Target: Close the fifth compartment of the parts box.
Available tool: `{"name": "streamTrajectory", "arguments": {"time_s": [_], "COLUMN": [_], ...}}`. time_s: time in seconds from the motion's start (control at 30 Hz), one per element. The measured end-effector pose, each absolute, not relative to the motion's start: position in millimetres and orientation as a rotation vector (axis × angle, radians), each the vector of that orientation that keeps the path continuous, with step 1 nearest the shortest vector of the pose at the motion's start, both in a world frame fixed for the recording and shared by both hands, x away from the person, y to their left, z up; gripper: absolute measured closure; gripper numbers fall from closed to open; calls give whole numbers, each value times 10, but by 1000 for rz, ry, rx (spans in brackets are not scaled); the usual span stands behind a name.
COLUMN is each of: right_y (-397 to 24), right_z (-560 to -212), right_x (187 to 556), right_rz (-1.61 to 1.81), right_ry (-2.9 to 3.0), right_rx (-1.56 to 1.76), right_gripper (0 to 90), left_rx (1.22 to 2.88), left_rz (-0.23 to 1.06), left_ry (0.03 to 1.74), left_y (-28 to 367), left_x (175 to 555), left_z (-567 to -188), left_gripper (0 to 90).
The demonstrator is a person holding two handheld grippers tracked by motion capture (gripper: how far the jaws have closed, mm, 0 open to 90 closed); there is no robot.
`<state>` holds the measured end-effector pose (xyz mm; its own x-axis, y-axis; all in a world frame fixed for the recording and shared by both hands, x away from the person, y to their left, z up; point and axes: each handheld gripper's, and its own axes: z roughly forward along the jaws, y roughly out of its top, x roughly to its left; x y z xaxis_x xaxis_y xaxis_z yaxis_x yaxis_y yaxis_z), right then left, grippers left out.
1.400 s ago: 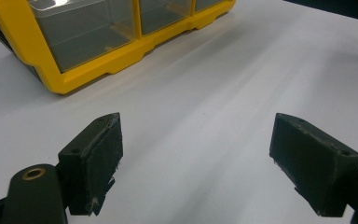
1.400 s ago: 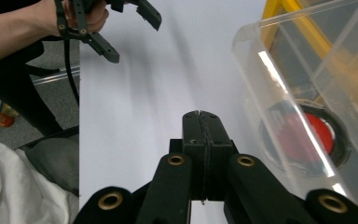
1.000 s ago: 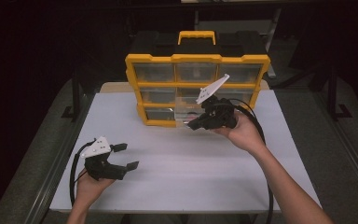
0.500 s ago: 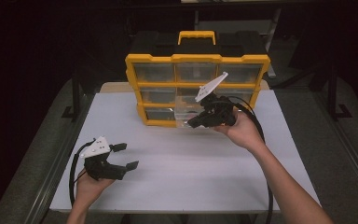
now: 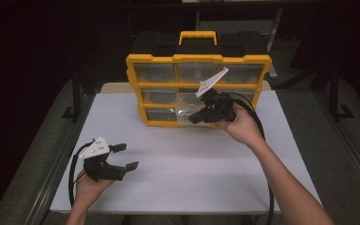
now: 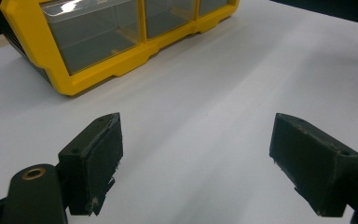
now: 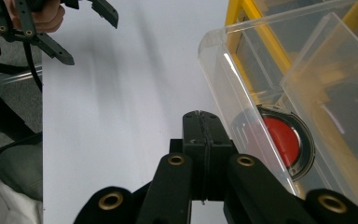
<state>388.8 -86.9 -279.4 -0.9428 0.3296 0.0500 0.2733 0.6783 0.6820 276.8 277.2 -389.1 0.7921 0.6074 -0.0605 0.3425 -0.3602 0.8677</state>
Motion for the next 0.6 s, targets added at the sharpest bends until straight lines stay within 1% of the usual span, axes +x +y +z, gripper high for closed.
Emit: {"name": "streamTrajectory", "arguments": {"time_s": [0.6], "right_y": [-830], "right_z": [-2797], "right_x": [4002], "right_rz": [1125], "right_ry": [2801], "right_rx": [541], "right_gripper": [889], "left_rx": [1973], "left_rz": [330], "left_ry": [714], "left_y": [2773], "left_x": [2765], "left_z": [-3889], "left_gripper": [173]}}
